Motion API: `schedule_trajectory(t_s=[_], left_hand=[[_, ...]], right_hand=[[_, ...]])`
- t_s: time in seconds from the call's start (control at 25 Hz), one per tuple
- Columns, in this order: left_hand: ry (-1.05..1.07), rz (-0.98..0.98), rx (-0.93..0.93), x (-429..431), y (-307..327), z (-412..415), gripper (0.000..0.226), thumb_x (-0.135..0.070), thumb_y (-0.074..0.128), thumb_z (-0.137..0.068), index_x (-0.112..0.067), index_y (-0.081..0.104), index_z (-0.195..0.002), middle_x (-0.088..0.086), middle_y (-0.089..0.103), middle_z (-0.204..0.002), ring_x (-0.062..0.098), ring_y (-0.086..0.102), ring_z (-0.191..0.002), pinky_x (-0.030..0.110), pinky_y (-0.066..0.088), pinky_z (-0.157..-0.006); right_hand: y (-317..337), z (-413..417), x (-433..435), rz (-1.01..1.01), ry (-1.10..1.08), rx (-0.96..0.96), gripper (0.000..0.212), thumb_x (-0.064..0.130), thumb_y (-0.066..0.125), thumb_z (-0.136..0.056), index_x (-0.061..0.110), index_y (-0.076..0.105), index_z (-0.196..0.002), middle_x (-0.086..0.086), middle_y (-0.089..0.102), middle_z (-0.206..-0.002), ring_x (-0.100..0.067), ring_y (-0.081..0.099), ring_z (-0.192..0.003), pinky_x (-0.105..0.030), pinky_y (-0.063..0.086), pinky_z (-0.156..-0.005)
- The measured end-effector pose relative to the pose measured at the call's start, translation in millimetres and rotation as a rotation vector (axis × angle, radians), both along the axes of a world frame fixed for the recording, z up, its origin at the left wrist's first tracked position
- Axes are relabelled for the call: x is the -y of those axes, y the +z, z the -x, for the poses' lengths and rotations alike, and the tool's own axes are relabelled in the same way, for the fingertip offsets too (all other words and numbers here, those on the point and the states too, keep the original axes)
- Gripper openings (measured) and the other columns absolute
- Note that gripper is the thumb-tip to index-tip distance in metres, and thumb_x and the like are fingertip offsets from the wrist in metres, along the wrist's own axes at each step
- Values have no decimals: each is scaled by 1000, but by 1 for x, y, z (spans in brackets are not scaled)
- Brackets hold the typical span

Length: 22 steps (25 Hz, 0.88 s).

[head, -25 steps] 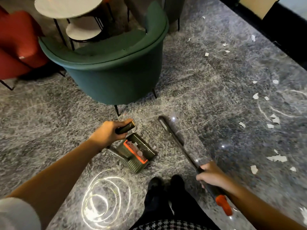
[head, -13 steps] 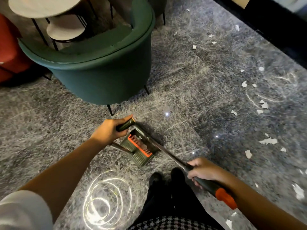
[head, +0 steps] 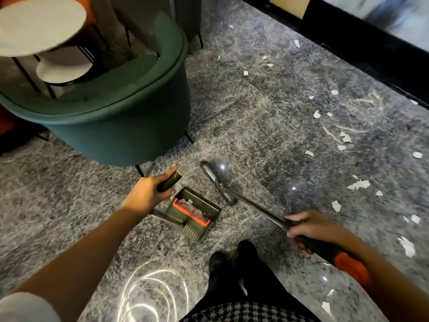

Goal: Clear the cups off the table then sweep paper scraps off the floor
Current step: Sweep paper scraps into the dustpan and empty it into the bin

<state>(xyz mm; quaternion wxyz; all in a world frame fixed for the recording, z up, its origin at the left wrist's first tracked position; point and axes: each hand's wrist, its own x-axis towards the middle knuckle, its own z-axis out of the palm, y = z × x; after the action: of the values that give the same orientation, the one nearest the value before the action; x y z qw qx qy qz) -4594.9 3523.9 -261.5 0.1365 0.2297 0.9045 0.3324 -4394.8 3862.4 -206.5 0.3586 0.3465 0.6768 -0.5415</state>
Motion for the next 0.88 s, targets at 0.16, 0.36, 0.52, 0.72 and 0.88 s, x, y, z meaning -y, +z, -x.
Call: schedule_trajectory(t_s=[0.16, 0.36, 0.52, 0.72, 0.88], left_hand=[[-32, -19, -57, -37, 9, 18, 54, -2, 72, -79, -15, 58, -129, -2, 70, -104, 4, 59, -84, 9, 34, -64], [-83, -75, -46, -111, 22, 56, 57, -6, 71, -81, -17, 53, -134, 3, 69, -110, 5, 57, -94, 15, 40, -73], [-111, -81, -41, -174, 25, 91, 57, -9, 72, -81, -21, 54, -134, 4, 70, -108, 1, 58, -85, 24, 47, -75], [-92, -83, -66, -278, 19, 174, 61, -11, 73, -81, -23, 51, -136, 5, 71, -106, 5, 59, -87, 18, 44, -71], [-49, -76, -46, -374, 27, 247, 61, -11, 71, -82, -20, 49, -138, 9, 68, -114, 8, 58, -96, 26, 46, -83]], right_hand=[[-6, 1, -20, -29, -90, -9, 16, -5, 60, -83, -1, 63, -98, -11, 55, -48, -18, 52, -38, -23, 43, -39], [-10, 1, -69, -155, -223, -15, 23, -4, 59, -82, -3, 64, -104, -7, 59, -46, -16, 54, -37, -21, 42, -37], [-9, 7, -114, -196, -351, -22, 22, -4, 58, -83, -7, 63, -104, -9, 59, -46, -19, 55, -38, -22, 44, -38], [-21, 47, -196, -246, -478, -7, 10, -5, 58, -82, -4, 66, -87, -9, 58, -45, -18, 54, -35, -21, 44, -36], [-16, 112, -280, -274, -474, 36, 14, -3, 59, -82, -8, 66, -93, -14, 58, -53, -23, 54, -43, -25, 46, -40]])
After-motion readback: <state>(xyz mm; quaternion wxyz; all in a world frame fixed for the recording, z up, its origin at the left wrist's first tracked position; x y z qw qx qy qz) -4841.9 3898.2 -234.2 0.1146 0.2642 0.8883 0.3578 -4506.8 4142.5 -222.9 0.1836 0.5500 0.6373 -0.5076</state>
